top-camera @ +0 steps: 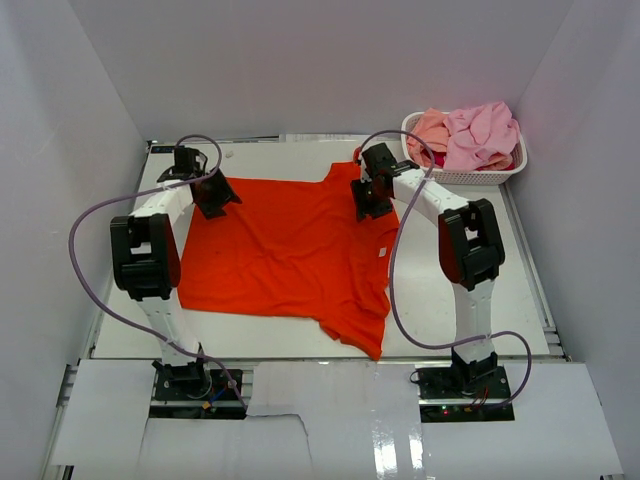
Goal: Fold and stack the t-shirts
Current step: Grap the side of the flattened tshirt closest away from the robot with both arms
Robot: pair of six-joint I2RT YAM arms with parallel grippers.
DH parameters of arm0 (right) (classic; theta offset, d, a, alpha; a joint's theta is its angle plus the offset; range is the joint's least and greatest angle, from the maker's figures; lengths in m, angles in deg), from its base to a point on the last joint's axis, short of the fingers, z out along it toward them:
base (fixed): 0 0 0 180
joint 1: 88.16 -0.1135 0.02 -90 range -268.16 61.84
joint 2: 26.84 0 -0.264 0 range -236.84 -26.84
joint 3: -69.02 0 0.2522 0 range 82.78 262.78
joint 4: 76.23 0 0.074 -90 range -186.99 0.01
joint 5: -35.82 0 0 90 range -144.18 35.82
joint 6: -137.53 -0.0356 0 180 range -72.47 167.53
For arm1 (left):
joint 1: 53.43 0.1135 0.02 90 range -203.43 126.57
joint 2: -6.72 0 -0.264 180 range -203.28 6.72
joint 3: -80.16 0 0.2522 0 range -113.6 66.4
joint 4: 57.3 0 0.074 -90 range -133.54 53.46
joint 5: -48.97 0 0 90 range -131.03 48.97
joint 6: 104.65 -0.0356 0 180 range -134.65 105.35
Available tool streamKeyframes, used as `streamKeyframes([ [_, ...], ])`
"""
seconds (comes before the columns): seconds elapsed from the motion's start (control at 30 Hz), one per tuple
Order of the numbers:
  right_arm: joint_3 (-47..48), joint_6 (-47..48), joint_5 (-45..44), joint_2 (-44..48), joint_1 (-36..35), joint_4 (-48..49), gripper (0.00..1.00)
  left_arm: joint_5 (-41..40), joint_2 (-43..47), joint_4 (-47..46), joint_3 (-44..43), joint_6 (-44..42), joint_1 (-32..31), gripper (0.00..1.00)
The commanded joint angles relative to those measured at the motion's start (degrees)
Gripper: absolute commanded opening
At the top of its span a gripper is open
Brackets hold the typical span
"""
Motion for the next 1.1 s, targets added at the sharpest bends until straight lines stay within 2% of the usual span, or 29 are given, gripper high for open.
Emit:
streamKeyframes([
  [0.0, 3.0, -0.4, -0.1, 0.0, 0.9, -1.1, 0.5, -0.4, 0.4, 0.1, -2.5, -0.4, 0.3, 0.68],
  [0.1, 4.0, -0.1, -0.2, -1.0, 1.1, -1.6, 0.52, -1.3, -0.7, 1.1, -3.5, -0.8, 0.3, 0.6],
  [0.13, 4.4, 0.0, -0.2, -1.7, 1.4, -1.8, 0.57, -1.9, -1.5, 1.3, -3.9, -0.7, 0.3, 0.6],
  [0.27, 5.9, 0.1, -0.6, -3.5, 1.7, -2.5, 0.58, -2.7, -3.1, 1.7, -4.0, -0.7, 0.3, 0.61],
  [0.47, 7.9, 0.2, -0.6, -6.6, 2.9, -3.3, 0.66, -3.6, -4.4, 2.2, -3.6, -1.1, 0.3, 0.61],
  [1.07, 19.9, 1.0, -2.2, -16.0, 4.7, -8.2, 0.7, -6.5, -9.8, 2.9, -3.6, -0.3, 0.3, 0.62],
])
